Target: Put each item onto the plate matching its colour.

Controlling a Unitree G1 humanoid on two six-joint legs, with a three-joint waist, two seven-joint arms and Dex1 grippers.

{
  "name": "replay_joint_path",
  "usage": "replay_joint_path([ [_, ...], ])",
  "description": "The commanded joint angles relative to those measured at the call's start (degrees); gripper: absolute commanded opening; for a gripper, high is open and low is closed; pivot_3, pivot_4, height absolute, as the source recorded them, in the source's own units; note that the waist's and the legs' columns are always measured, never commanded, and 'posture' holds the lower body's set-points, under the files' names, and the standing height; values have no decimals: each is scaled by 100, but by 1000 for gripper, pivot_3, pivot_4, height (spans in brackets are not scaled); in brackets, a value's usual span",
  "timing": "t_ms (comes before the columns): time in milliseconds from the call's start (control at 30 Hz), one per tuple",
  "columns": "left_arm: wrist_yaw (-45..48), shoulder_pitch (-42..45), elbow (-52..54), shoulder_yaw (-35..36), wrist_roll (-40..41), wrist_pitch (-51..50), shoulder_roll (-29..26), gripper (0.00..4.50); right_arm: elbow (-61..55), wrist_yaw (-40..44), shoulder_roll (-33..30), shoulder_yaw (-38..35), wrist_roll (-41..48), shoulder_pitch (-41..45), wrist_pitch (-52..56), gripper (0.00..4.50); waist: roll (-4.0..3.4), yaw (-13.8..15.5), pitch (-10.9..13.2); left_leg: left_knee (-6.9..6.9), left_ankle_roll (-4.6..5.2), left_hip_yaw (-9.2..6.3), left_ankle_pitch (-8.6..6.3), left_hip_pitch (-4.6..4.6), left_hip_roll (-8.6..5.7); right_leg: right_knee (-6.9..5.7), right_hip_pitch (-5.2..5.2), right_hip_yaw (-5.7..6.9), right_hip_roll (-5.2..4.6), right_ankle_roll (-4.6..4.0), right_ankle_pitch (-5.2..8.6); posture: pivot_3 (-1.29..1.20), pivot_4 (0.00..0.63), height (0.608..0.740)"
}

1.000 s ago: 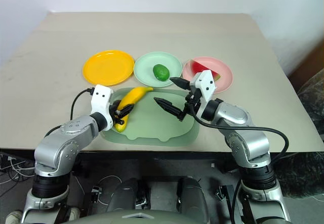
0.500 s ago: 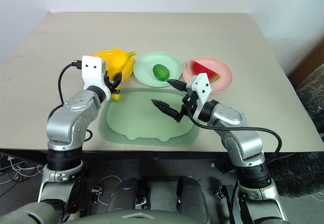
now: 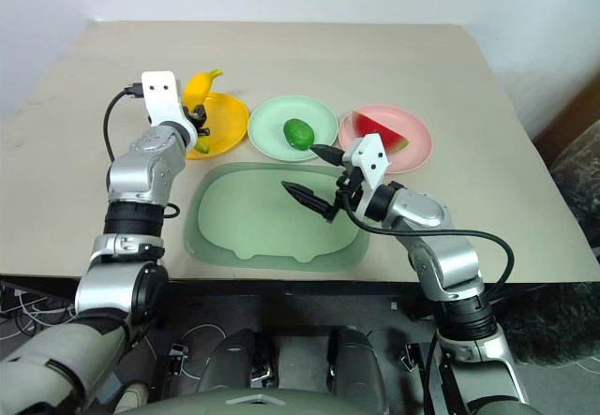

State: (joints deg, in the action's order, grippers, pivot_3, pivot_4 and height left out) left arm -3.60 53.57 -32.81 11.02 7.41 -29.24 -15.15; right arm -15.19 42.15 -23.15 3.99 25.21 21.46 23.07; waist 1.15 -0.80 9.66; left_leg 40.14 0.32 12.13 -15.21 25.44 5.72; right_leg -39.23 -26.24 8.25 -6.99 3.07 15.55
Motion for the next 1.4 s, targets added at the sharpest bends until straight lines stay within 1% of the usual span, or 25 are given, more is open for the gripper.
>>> replay_joint_path([
  [33, 46, 445, -766, 69, -87, 522, -142, 2034, -22, 38, -53, -68, -51, 101, -133, 4500, 0, -2, 0, 0, 0, 0, 0, 0, 0, 0, 0, 0, 0, 0, 0, 0, 150, 695],
  [133, 148, 597, -1173, 29, -96, 807, -157, 2034, -22, 58, -73, -90, -51, 81, -141, 4500, 1, -7, 1, 0, 0, 2, 0, 0, 0, 0, 0, 0, 0, 1, 0, 0, 150, 695],
  [200, 252, 652, -1301, 45, -39, 840, -135, 2571, -30, 59, -75, -105, -60, 63, -148, 4500, 1, 0, 1, 0, 0, 2, 0, 1, 0, -1, -1, 0, 0, 1, 0, 0, 150, 695],
  [233, 323, 660, -1315, 60, 4, 830, -126, 2758, -29, 62, -75, -100, -72, 61, -155, 4500, 1, 1, 1, 1, 0, 3, 0, 1, 0, -1, 0, 0, 0, 1, 0, 0, 150, 695],
  [367, 485, 560, -1139, -88, -114, 942, -134, 4114, -21, 35, -78, -109, -102, 113, -125, 4500, 2, -9, 1, 2, -1, 4, 0, 1, 0, -3, -1, 0, 0, 1, 0, 0, 150, 695],
  [400, 518, 523, -1069, -151, -174, 962, -141, 4388, -15, 29, -77, -116, -113, 131, -122, 4500, 1, -10, 1, 2, -1, 4, 1, 1, 0, -3, -2, 0, 0, 1, 0, 0, 150, 695],
  [433, 582, 458, -957, -244, -248, 1019, -153, 4492, -10, 24, -75, -126, -117, 147, -117, 4500, 1, -10, 1, 2, -1, 4, 1, 1, 0, -3, -2, 0, 0, 1, 0, 0, 150, 695],
  [500, 881, 248, -583, -369, -248, 1231, -145, 4492, -13, 12, -67, -144, -105, 173, -102, 4500, 1, -15, 1, 3, -1, 6, 1, 1, 0, -3, -2, -1, 0, 1, 0, 0, 150, 695],
  [567, 1440, -194, 140, -613, -259, 1665, -199, 4492, -36, -1, -58, -161, -81, 186, -86, 4500, 1, -19, 1, 3, -2, 6, 1, 2, 0, -6, -3, -2, 0, 1, 0, 0, 150, 695],
  [600, 1664, -426, 500, -682, -212, 1703, -221, 4492, -51, -6, -55, -172, -67, 186, -80, 4500, 1, -20, 1, 3, -2, 9, 2, 0, 1, -7, -5, -4, 0, 1, 1, 0, 150, 695],
  [700, 2530, -1350, 1861, -773, 255, 1590, -307, 4492, -107, -44, -45, -270, 33, 181, -26, 4500, 0, -36, 0, 4, -3, 9, 2, 1, 2, -10, -8, -5, 1, 1, 1, 0, 150, 695],
  [767, 2951, -1854, 2480, -860, 390, 1614, -419, 4492, -126, -49, -52, -329, 80, 169, -9, 4500, 0, -31, 0, 4, -3, 10, 2, -1, 4, -13, -9, -10, 1, 1, 1, 0, 150, 695],
  [833, 3545, -2556, 3184, -924, 657, 1631, -631, 4492, -130, -73, -54, -434, 174, 154, 48, 4500, -1, -30, 0, 7, -5, 9, 3, -1, 5, -15, -9, -9, 2, 1, 1, 0, 150, 695],
  [933, 4167, -3274, 3893, -862, 1036, 1634, -925, 4492, -106, -88, -98, -523, 285, 134, 185, 4500, -1, -25, 0, 9, -5, 7, 3, -3, 6, -16, -7, -10, 2, 0, 0, 0, 150, 695],
  [1000, 4590, -3673, 4155, -746, 1347, 1483, -1183, 4492, -78, -84, -148, -566, 290, 83, 228, 4500, -1, -3, 0, 9, -4, 4, 3, -2, 7, -16, -7, -9, 2, 0, 0, 0, 150, 695],
  [1100, 4919, -4064, 4195, -594, 1487, 1608, -1465, 4492, -163, -27, -226, -617, 364, -39, 274, 4500, -1, 17, -1, 11, -3, 1, 2, -3, 5, -15, -3, -8, -2, -1, 0, 0, 150, 695],
  [1300, 5322, -4583, 4381, -39, 1750, 1956, -1856, 4492, -312, -38, -330, -850, 570, -251, 291, 4500, -2, -2, -1, 8, -2, 0, 1, -2, 6, -14, -6, -8, -3, -2, 1, 0, 150, 695],
  [1400, 5406, -4692, 4363, 219, 1870, 2120, -1940, 4492, -305, 58, -415, -921, 624, -387, 251, 4500, -2, 5, -1, 8, -2, 0, 1, -3, 6, -13, -4, -8, -3, -2, 1, 0, 150, 695],
])
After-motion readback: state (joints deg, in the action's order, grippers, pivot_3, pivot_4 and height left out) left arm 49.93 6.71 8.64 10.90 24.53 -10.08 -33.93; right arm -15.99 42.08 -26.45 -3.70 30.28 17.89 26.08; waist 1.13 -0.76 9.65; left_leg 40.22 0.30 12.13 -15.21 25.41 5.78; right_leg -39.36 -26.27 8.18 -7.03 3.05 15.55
